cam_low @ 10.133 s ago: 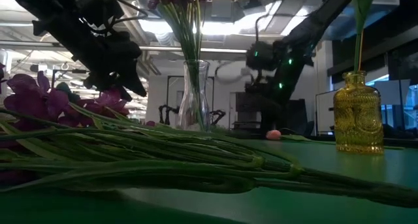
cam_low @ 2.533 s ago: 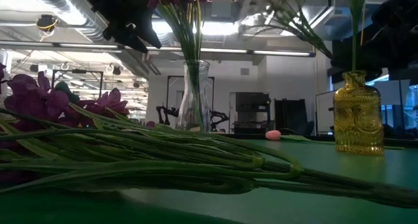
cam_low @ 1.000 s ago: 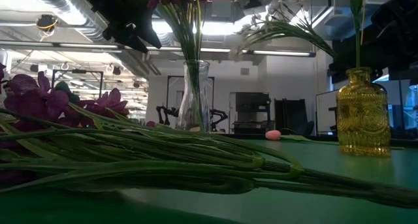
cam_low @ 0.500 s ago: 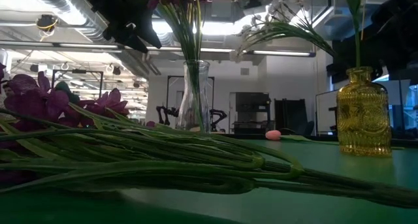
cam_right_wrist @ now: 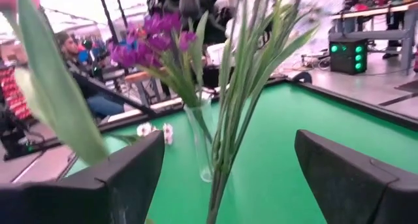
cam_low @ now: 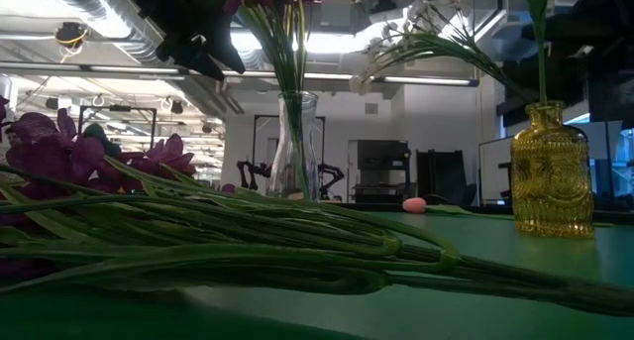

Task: Sort flowers into vase by color
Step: Put the top white flower into the yellow vase

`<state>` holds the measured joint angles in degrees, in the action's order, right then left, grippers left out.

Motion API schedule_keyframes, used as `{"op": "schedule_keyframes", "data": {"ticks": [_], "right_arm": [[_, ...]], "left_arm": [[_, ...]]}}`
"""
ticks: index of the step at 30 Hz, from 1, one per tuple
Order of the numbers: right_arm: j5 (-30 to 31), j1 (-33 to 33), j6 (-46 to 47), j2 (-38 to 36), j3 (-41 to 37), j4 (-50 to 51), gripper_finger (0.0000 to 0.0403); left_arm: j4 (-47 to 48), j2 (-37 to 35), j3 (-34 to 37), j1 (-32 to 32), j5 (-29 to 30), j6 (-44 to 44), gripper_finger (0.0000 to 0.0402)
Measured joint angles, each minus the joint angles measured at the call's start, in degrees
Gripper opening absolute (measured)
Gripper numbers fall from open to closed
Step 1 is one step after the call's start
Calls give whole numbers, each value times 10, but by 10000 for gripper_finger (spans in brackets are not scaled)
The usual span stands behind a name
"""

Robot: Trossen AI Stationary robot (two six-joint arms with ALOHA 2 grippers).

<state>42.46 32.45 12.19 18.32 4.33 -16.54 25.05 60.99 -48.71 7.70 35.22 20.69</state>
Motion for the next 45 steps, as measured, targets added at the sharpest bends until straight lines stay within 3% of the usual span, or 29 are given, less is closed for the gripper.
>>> {"op": "schedule_keyframes", "data": {"ticks": [6,13,21,31,36,45], "right_arm": [[-38,-51,29,-7,68,98,342],[-136,-148,53,67,172,210,342],[-261,-245,58,173,224,229,342],[-301,-308,39,245,247,229,335],[-305,-314,26,245,248,227,283],[-336,-314,14,235,249,226,134]], "left_arm": [[0,0,0,0,0,1,292],[-1,0,0,0,0,2,292],[-1,0,0,0,0,2,292],[0,0,0,0,0,2,292],[0,0,0,0,0,2,292],[0,0,0,0,0,2,292]]}}
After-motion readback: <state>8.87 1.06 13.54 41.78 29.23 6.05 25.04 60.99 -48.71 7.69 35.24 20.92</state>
